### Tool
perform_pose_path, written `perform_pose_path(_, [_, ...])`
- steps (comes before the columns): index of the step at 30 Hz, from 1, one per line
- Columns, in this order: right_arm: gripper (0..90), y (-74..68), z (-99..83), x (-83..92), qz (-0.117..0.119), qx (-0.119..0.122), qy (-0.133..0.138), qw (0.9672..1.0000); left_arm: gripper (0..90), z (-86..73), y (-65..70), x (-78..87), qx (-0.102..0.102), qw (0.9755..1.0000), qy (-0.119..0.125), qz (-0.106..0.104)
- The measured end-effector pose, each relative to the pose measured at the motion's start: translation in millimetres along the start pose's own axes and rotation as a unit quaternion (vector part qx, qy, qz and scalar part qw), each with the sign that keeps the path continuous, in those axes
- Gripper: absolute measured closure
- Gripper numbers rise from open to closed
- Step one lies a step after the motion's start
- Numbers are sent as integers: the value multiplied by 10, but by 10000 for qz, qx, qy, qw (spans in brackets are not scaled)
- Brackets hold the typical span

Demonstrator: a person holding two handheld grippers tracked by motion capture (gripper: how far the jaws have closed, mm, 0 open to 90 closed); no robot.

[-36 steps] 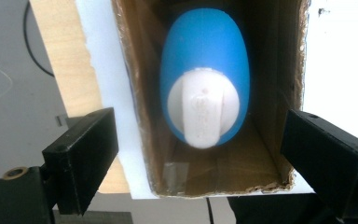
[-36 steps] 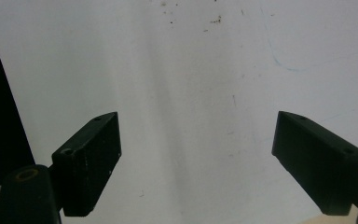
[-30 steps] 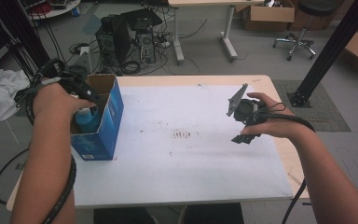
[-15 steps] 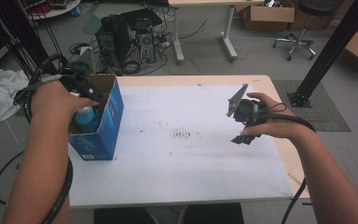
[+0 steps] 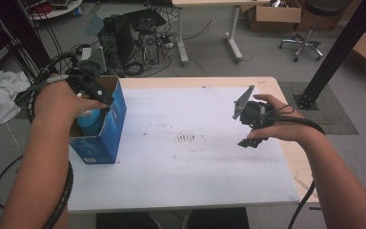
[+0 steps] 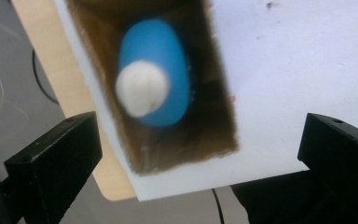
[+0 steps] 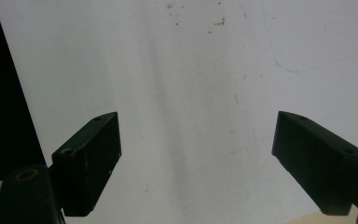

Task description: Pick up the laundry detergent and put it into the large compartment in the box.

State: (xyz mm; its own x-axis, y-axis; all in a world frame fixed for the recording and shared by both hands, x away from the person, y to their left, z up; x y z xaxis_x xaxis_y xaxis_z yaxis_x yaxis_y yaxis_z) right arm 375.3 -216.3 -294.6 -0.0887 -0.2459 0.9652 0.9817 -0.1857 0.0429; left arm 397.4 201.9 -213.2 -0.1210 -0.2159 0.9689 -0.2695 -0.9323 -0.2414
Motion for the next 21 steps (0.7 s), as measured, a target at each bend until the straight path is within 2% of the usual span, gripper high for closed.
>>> perform_pose_path(1, [157, 1, 2, -2, 1, 1, 1, 10000, 1, 6, 22, 8, -42, 10000, 14, -42])
perform_pose_path(3, [157, 7, 5, -7, 6, 7, -15, 10000, 1, 22, 97, 24, -332, 9994, 54, -85])
perform_pose_path(4, [157, 7, 5, -7, 6, 7, -15, 10000, 1, 22, 97, 24, -332, 9994, 54, -85])
perform_pose_path(5, [157, 9, 6, -9, 11, 7, -24, 10000, 1, 30, 173, 31, -587, 9981, 82, -150])
perform_pose_path(7, [157, 5, 6, -10, 12, 12, -32, 10000, 1, 33, 251, 40, -885, 9957, 172, -210])
perform_pose_path(8, [157, 2, 6, -10, 15, 18, -35, 10000, 1, 33, 251, 40, -885, 9957, 172, -210])
perform_pose_path(9, [157, -1, 5, -10, 11, 29, -38, 10000, 1, 26, 326, 44, -1109, 9932, 215, -296])
perform_pose_path(10, [157, -1, 5, -10, 11, 29, -38, 10000, 1, 26, 326, 44, -1109, 9932, 215, -296])
perform_pose_path(11, [157, -4, 4, -11, 16, 37, -56, 10000, 1, 19, 400, 52, -1411, 9892, 275, -297])
perform_pose_path(13, [157, -3, 3, -12, 14, 42, -90, 9999, 1, 6, 482, 63, -1714, 9840, 338, -364])
perform_pose_path(14, [157, -3, 3, -12, 14, 42, -90, 9999, 1, 6, 482, 63, -1714, 9840, 338, -364])
perform_pose_path(16, [157, 1, 5, -15, 18, 54, -124, 9999, 1, -19, 595, 89, -2028, 9771, 469, -435])
perform_pose_path(17, [157, 0, 5, -17, 21, 52, -117, 9999, 1, -38, 680, 120, -2261, 9710, 528, -575])
perform_pose_path(18, [157, 0, 7, -15, 18, 63, -139, 9999, 1, -38, 680, 120, -2261, 9710, 528, -575])
perform_pose_path(19, [157, 0, 9, -14, 19, 68, -141, 9999, 1, -62, 783, 157, -2539, 9633, 580, -652])
perform_pose_path(20, [157, -1, 12, -10, 19, 76, -159, 9998, 1, -62, 783, 157, -2539, 9633, 580, -652])
perform_pose_path(21, [157, -4, 16, -9, 17, 77, -156, 9998, 1, -87, 884, 185, -2825, 9544, 628, -734])
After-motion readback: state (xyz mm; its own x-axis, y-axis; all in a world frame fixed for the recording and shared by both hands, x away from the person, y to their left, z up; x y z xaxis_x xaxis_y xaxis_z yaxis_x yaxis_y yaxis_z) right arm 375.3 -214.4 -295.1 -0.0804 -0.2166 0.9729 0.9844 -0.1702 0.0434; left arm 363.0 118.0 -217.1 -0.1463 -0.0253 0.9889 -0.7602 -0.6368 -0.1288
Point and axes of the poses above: each handheld gripper's, and its own axes: x roughly backward along the jaws, z roughly out of its top, y roughly to its right, the point moved 2 cm from there along -x, roughly forward along the jaws, and after that the axes turned 6 degrees about z, right-handed, at the moved point
